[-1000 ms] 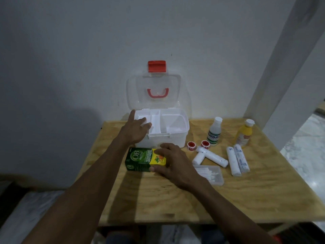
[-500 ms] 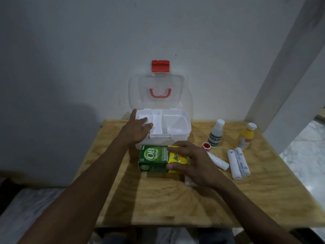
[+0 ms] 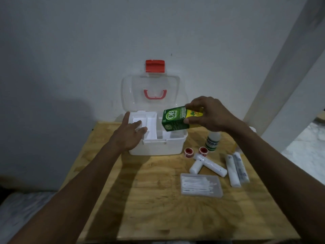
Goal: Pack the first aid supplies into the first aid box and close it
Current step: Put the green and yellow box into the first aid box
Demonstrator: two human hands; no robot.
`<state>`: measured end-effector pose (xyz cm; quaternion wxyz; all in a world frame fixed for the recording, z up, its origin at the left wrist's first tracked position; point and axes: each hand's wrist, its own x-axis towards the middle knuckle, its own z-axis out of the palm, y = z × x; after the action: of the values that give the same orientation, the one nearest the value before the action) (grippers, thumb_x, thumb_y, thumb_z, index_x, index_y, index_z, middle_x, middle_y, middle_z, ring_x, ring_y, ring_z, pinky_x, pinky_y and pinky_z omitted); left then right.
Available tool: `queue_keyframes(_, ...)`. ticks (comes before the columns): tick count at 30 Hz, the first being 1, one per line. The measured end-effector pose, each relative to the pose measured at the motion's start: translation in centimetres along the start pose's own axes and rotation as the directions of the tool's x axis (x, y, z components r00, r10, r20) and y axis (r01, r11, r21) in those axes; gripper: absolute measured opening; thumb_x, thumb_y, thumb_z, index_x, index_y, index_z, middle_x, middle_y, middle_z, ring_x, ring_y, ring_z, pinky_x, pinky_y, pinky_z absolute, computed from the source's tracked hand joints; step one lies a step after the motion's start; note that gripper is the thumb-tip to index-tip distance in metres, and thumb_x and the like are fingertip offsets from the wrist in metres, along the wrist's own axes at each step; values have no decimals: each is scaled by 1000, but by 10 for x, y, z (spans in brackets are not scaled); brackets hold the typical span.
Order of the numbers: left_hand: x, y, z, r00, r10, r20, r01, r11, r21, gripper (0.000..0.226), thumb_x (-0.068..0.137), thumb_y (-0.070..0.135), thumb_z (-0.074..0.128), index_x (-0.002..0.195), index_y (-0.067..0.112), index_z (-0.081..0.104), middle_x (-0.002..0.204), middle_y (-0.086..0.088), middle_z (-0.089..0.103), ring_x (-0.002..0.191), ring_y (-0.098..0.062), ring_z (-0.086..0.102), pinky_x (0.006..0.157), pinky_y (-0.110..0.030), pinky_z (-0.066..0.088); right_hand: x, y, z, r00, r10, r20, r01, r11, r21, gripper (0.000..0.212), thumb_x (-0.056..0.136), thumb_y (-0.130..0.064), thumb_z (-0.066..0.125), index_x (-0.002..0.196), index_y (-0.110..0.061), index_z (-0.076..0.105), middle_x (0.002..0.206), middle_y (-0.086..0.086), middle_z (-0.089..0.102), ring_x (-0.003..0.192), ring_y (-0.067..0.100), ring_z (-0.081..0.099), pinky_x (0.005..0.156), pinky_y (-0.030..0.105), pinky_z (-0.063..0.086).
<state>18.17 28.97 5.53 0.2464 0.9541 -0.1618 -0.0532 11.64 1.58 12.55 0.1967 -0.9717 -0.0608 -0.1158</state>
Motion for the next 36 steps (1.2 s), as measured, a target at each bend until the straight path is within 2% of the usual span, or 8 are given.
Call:
queue_keyframes(5,2,-1,1,1000,2,-12,-2,1000,18,59,98,52,34,148,20,40,164,-1,-9,148,-28,22,115,-45,25,25,-10,14,990,-31,137,44,995,-95,55,81,-37,76,128,-12,63,123,6,62,98,13,55,71,17,38)
queue_keyframes(7,3,-1,2,1000,3,-14,-3,1000,24,58,98,53,34,147,22,40,164,-1,-9,147,-28,23,114,-45,26,33,-15,22,982,-33,187,58,990,-129,55,82,-37,75,130,-12,62,124,6,61,102,17,56,76,21,40)
queue_keyframes(11,4,-3,4,1000,6,-15,-6,999,36,57,98,53,33,146,24,41,164,0,-9,147,-30,24,114,-46,28,45,-23,40,964,-32,264,69,989,-131,56,80,-37,77,129,-13,63,123,6,63,97,15,56,74,23,42)
queue_keyframes(15,6,-3,4,1000,5,-17,-4,999,49,58,98,54,32,147,24,40,164,1,-11,148,-31,22,114,-46,28,52,-26,55,956,-14,294,43,995,-90,57,79,-38,78,128,-15,63,124,6,63,104,20,60,82,28,52)
queue_keyframes(21,7,-5,5,1000,21,-4,-21,998,56,59,98,54,31,148,24,39,164,0,-10,147,-33,22,112,-47,31,54,-23,69,947,30,319,-20,999,-34,57,80,-38,77,131,-18,60,129,7,59,110,23,57,78,24,41)
queue_keyframes(28,4,-4,3,1000,16,-8,-15,999,53,61,97,54,31,149,22,38,164,-1,-10,147,-33,23,112,-47,31,54,-35,71,906,52,420,14,988,-154,61,76,-27,81,132,-17,58,131,7,58,113,25,56,95,35,48)
queue_keyframes(33,4,-3,3,1000,11,-2,-11,998,62,59,98,54,31,149,24,36,164,0,-12,147,-33,23,112,-48,31,56,-40,80,889,57,454,84,955,-285,60,77,-24,80,132,-16,58,126,7,61,109,25,58,88,34,48)
queue_keyframes(36,3,-2,2,1000,6,-2,-6,998,61,59,98,53,31,149,23,36,164,-1,-12,147,-33,21,113,-48,29,60,-39,80,885,70,460,72,956,-284,61,77,-24,80,133,-16,58,126,7,63,110,25,60,92,36,50)
